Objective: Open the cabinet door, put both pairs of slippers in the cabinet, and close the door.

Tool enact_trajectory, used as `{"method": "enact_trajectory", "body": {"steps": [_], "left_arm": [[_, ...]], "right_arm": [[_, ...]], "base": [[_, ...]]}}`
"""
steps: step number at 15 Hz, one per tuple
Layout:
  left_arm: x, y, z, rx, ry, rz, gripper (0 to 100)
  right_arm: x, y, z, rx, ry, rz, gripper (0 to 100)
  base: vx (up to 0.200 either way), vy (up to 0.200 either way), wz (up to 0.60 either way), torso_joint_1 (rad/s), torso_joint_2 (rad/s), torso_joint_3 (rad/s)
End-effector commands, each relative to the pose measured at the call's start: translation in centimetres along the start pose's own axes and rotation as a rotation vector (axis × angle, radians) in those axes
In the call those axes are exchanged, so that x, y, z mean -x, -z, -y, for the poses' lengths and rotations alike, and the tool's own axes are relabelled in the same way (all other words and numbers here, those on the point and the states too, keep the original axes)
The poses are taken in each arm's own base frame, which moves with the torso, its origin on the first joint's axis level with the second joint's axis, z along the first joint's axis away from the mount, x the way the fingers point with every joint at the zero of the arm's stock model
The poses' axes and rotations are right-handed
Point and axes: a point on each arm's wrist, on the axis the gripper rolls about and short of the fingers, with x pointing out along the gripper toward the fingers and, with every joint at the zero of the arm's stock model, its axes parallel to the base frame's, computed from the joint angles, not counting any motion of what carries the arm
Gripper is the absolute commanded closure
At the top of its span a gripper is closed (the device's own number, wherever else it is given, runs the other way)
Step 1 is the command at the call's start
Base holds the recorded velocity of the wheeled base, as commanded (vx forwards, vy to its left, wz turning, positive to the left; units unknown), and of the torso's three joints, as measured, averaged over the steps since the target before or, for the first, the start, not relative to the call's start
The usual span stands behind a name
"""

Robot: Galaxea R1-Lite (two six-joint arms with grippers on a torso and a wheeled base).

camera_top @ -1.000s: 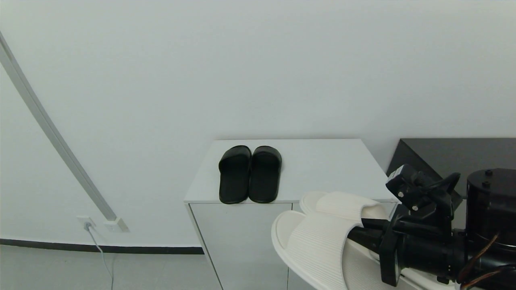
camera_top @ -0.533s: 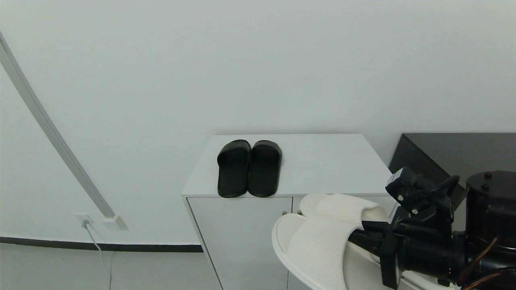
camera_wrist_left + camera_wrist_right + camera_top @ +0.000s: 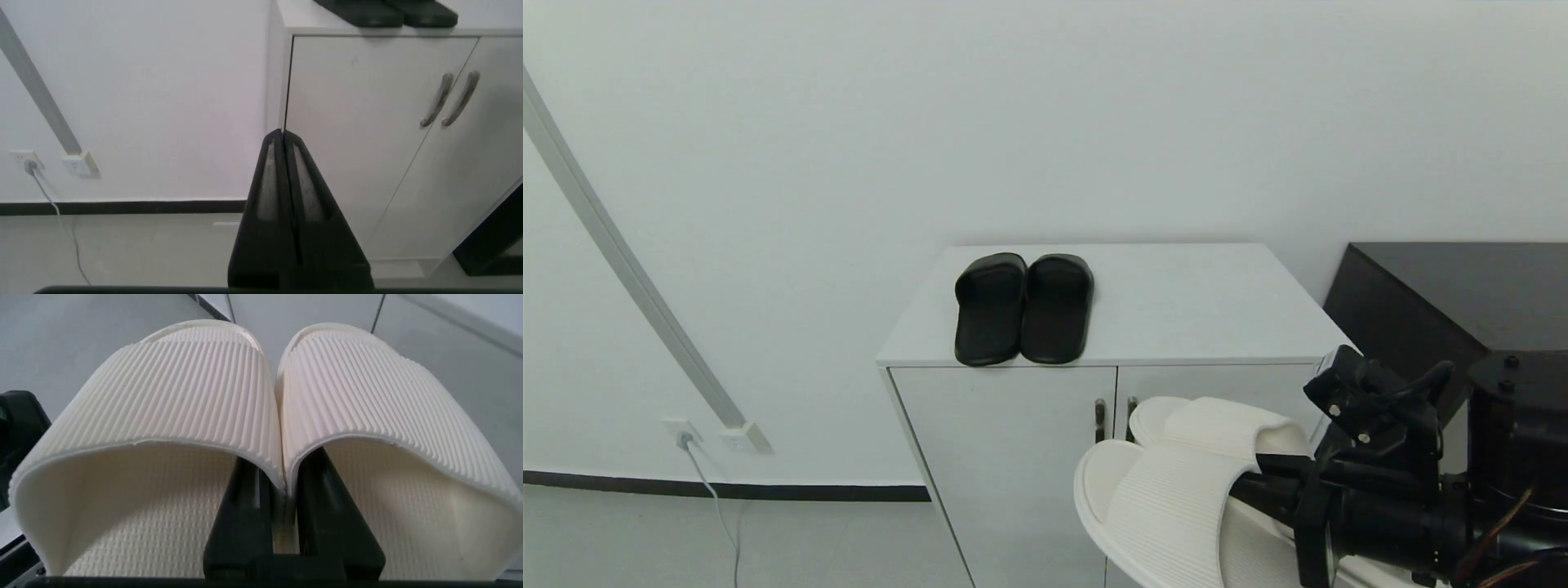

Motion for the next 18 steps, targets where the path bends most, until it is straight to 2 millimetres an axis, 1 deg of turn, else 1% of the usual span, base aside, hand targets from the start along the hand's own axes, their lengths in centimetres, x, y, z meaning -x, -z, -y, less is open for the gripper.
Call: {"method": "enact_trajectory", "body": {"steps": [1,9,18], "left_arm": [[0.0,0.02,0.0,0.0,0.0,-0.001,0],[0.0,0.0,0.0,0.0,-0.001,0.0,0],[0.0,0.0,0.0,0.0,-0.001,0.0,0]], "right_arm": [[-0.02,0.12,-0.05,0.003,-0.003,-0.004,100],[0.05,0.39,-0.23,0.004,-0.01,-0.012,100],[0.14,0.92,-0.53,0.009,-0.023,-0.018,100]], "base": [[0.0,0.0,0.0,-0.232,0.54,0.33],[0.0,0.0,0.0,-0.21,0.53,0.316],[0.0,0.0,0.0,-0.15,0.48,0.326]]}}
